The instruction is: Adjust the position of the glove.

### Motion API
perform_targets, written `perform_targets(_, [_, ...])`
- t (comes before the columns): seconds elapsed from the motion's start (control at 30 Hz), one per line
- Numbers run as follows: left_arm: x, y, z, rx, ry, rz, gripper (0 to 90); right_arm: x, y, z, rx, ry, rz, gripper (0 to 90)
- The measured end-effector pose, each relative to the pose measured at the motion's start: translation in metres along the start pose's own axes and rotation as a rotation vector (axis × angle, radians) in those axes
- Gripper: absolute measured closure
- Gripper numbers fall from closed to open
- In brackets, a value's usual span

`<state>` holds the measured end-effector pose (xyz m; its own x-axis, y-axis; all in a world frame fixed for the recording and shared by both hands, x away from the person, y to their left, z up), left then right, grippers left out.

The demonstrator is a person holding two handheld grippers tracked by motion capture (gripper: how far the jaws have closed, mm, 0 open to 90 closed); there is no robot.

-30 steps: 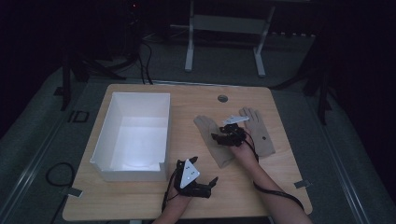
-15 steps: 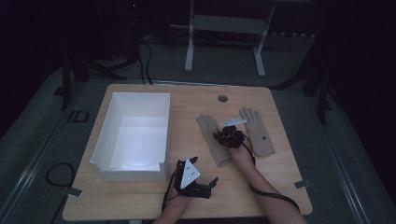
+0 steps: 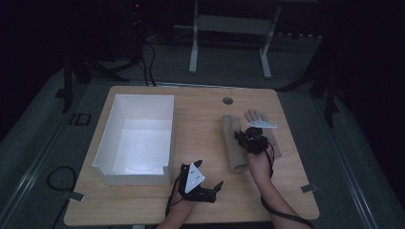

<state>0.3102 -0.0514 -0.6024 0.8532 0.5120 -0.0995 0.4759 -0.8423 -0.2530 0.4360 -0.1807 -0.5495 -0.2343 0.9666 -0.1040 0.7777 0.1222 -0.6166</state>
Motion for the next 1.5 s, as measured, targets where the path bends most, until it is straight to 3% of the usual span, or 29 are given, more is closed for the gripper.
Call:
perform_targets(0.17, [0.0,0.0,0.0,0.002,0.001,0.0,0.1,-0.007,-0.008,0.018,0.008,0.044,0.03,80.6])
perform_targets(0.37, [0.0,0.0,0.0,0.001,0.001,0.001,0.0,-0.004,0.003,0.047,0.043,0.055,0.051,80.0])
perform_targets(0.47, [0.0,0.0,0.0,0.002,0.001,0.0,0.1,-0.003,0.01,0.058,0.056,0.029,0.079,79.0])
perform_targets(0.5, [0.0,0.0,0.0,0.004,0.003,-0.002,0.1,-0.002,0.017,0.068,0.079,0.011,0.082,75.0])
perform_targets(0.67, [-0.001,0.0,0.0,0.002,0.001,0.001,0.1,-0.004,0.022,0.077,0.062,-0.007,0.091,66.9])
perform_targets(0.7, [0.0,0.0,0.0,0.002,0.0,0.001,0.0,-0.001,0.022,0.078,0.045,-0.045,0.097,62.0])
perform_targets(0.83, [0.0,0.0,0.0,0.001,-0.001,0.002,0.0,0.0,0.022,0.076,0.045,-0.041,0.074,53.4])
perform_targets(0.9, [0.0,0.0,0.0,0.002,-0.001,0.002,0.1,-0.003,0.016,0.068,0.014,-0.022,0.062,48.3])
perform_targets(1.07, [0.0,0.0,0.0,0.002,-0.002,0.004,0.0,-0.014,0.005,0.049,-0.042,-0.046,0.069,47.4])
perform_targets(1.1, [0.0,0.0,0.0,0.002,-0.001,0.002,0.1,-0.022,0.001,0.04,-0.065,-0.062,0.068,47.4])
perform_targets(1.3, [0.0,0.0,0.0,0.002,-0.005,0.0,0.1,-0.045,-0.007,0.019,-0.109,-0.05,0.058,46.3])
perform_targets(1.33, [0.0,0.0,0.0,0.002,-0.004,0.0,0.1,-0.057,-0.008,0.012,-0.119,-0.054,0.078,46.0])
perform_targets(1.43, [0.0,0.0,0.0,0.002,-0.002,0.0,0.0,-0.061,-0.008,0.009,-0.117,-0.053,0.064,46.0])
perform_targets(1.5, [0.0,0.0,0.0,0.002,-0.003,0.0,0.1,-0.08,-0.004,0.002,-0.122,-0.082,0.088,46.0])
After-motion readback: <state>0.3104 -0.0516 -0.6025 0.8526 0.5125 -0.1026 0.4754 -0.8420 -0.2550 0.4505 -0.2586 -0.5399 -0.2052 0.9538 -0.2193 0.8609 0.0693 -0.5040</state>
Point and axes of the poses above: each handheld gripper's, and its own axes: y roughly forward along the jaws, z roughly out of its underside, x roughly to its left, the point moved 9 cm from there along y, roughly forward along the jaws, and after that the axes turned 14 degrees about z, right-handed, at the moved point
